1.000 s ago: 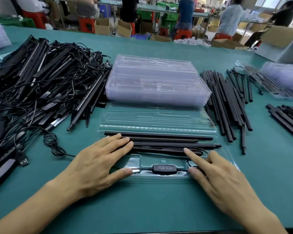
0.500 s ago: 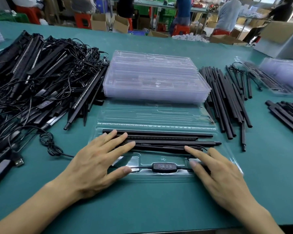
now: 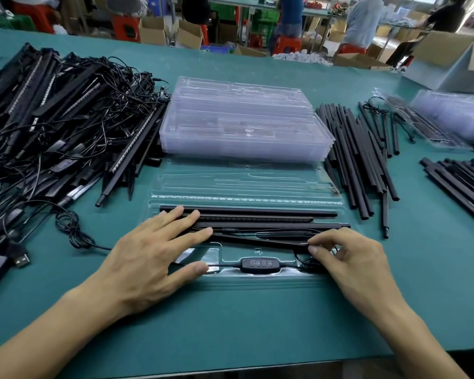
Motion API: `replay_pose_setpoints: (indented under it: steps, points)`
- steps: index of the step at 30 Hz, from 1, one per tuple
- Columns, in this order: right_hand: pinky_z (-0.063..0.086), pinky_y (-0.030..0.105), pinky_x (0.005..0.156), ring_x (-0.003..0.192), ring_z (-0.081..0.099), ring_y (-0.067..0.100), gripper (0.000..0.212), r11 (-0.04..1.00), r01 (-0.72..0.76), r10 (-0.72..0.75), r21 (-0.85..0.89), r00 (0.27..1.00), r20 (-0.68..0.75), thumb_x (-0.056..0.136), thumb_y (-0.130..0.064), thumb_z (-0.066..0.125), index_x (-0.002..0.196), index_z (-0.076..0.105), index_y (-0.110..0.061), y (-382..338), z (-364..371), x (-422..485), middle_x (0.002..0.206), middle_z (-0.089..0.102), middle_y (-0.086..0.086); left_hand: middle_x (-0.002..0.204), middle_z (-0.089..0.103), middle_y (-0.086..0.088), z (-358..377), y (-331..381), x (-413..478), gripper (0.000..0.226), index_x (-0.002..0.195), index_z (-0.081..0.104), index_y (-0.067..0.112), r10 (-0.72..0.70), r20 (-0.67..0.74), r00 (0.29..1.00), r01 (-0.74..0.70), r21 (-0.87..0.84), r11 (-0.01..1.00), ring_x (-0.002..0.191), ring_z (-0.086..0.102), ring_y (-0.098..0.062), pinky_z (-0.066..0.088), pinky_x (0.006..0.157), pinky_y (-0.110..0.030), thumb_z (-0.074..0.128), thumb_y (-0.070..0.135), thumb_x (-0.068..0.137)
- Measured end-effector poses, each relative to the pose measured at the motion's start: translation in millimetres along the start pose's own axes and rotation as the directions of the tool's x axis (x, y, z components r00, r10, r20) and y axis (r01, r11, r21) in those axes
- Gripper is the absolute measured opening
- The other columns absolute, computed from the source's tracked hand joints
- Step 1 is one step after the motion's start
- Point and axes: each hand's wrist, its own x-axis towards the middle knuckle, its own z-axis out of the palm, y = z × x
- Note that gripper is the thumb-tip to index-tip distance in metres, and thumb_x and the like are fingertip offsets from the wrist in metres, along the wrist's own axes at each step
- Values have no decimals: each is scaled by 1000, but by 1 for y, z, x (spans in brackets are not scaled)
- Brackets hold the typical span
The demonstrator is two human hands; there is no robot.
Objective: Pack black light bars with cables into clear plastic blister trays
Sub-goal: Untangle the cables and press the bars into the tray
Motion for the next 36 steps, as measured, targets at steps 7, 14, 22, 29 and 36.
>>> replay_pose_setpoints:
  steps: [7, 14, 22, 29, 36]
  points:
    - [40, 25, 65, 74, 54, -2, 27, 987, 54, -38, -153, 993, 110, 84, -27, 54, 100, 75, -33, 1, -8, -3, 75, 55, -26, 153, 40, 8, -2, 0, 1, 71, 140, 52, 41, -6, -5, 1000, 6, -6, 1000, 145, 32, -16, 26, 118, -36, 15, 78, 91]
    - [40, 26, 51, 69, 54, 6, 18, 951, 116, -109, -288, 993, 38, 88, -31, 62, 102, 73, -35, -15, -4, -15, 91, 55, -19, 157, 31, 14, -1, -1, 2, 75, 139, 47, 49, -24, -7, 1000, 24, -51, 998, 148, 21, -9, 14, 120, -27, 9, 84, 86]
    - [47, 30, 63, 68, 56, 8, 14, 996, 69, -71, -55, 997, -30, 82, -20, 74, 81, 66, -31, -12, -1, -4, 78, 57, -16, 160, 21, 18, -1, 0, 2, 80, 143, 38, 52, -28, 10, 1000, 28, -44, 999, 150, 10, -5, 2, 120, -21, 2, 87, 81]
    - [33, 17, 56, 77, 50, -1, 25, 961, 12, 8, -276, 998, 70, 84, -58, 61, 72, 67, -37, -24, 1, -9, 76, 52, -15, 158, 28, 16, -4, 0, 5, 80, 140, 46, 49, -37, -5, 999, 37, -74, 997, 149, 17, -7, 5, 118, -22, 12, 88, 79]
    - [41, 26, 58, 82, 49, 8, 23, 867, 128, -27, -482, 977, 210, 98, -43, 48, 88, 63, -29, -36, -8, -9, 89, 43, -11, 157, 28, 16, 0, 1, 1, 80, 141, 46, 48, -56, -31, 998, 52, -110, 993, 149, 15, -7, 5, 121, -23, 11, 88, 80]
